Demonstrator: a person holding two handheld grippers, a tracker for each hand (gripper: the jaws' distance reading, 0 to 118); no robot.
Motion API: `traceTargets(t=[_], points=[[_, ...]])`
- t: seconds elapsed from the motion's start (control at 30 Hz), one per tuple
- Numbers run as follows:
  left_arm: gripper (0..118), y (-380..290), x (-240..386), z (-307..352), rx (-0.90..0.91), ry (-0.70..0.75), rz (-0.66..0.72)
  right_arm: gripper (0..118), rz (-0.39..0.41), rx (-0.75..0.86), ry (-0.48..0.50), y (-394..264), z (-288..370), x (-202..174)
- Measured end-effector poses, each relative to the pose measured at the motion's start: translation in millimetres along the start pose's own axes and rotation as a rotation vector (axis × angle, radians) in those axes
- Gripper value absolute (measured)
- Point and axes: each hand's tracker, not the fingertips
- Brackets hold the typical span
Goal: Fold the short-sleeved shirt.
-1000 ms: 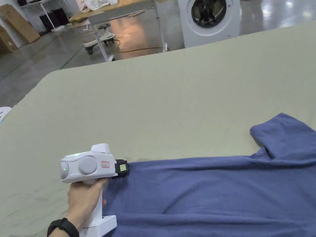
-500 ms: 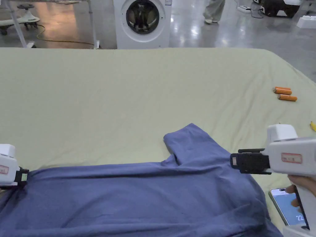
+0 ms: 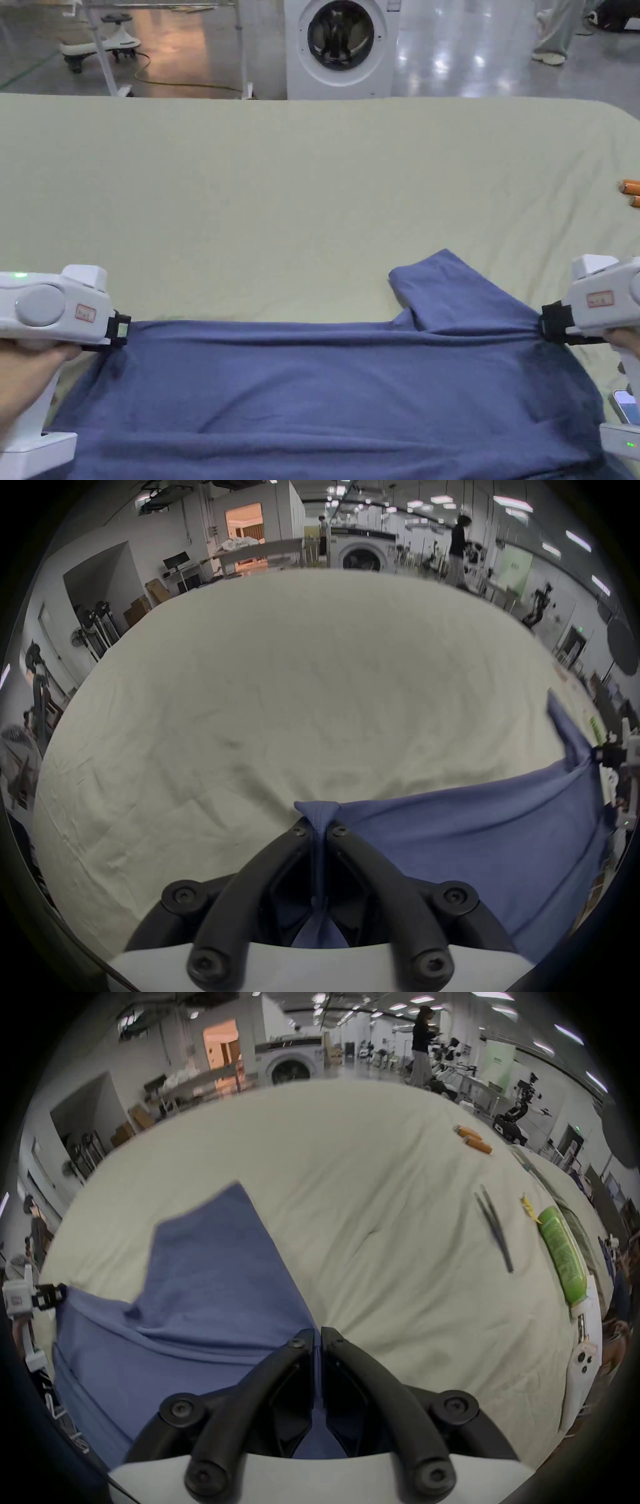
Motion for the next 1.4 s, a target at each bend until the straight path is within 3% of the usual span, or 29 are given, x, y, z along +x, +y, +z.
traceTargets(t=[0.1, 0.3, 0.47, 0.67, 0.7, 0.77, 0.8, 0.83, 0.87, 0.93, 1.03, 1.13, 1.2, 1.23, 1.3, 1.37, 1.4], points=[[2, -16, -18, 56, 0.154, -0.105, 0.074, 1, 0.011, 0.093, 0.097, -12, 49, 4], [2, -111, -40, 151, 0.232, -0.198, 0.09, 1, 0.055, 0.211, 0.138, -92, 140, 5], [2, -199, -51, 182, 0.208, -0.24, 0.238, 1, 0.0, 0.246, 0.145, -184, 173, 11], [2, -241, -44, 172, 0.2, -0.207, 0.229, 1, -0.1, 0.218, 0.126, -243, 170, 12], [8, -242, -44, 169, 0.198, -0.206, 0.229, 1, -0.106, 0.212, 0.125, -246, 167, 12], [39, -242, -43, 163, 0.199, -0.148, 0.229, 5, -0.113, 0.218, 0.116, -254, 161, 7], [70, -242, -41, 162, 0.214, -0.099, 0.221, 18, -0.112, 0.214, 0.112, -255, 159, 5], [82, -242, -39, 165, 0.235, -0.059, 0.209, 44, -0.093, 0.208, 0.08, -255, 157, 5], [83, -243, -36, 173, 0.283, -0.049, 0.193, 73, -0.079, 0.231, 0.047, -256, 157, 1], [83, -243, -26, 192, 0.389, -0.019, 0.16, 75, -0.082, 0.28, 0.052, -257, 165, -7], [83, -248, -14, 217, 0.541, 0.045, 0.098, 75, -0.12, 0.381, 0.149, -256, 181, -18], [81, -243, 4, 241, 0.565, 0.107, 0.163, 75, -0.104, 0.487, 0.176, -253, 200, -40], [66, -247, 12, 257, 0.633, 0.058, 0.181, 70, -0.075, 0.527, 0.21, -248, 210, -55], [54, -249, 15, 264, 0.661, 0.028, 0.184, 61, -0.053, 0.541, 0.222, -250, 211, -57], [35, -254, 22, 274, 0.692, 0.007, 0.177, 25, -0.004, 0.553, 0.24, -246, 216, -71], [18, -255, 27, 279, 0.691, 0.023, 0.144, 11, 0.029, 0.547, 0.236, -244, 216, -85], [2, -257, 28, 280, 0.696, 0.018, 0.131, 3, 0.048, 0.533, 0.247, -242, 214, -91]])
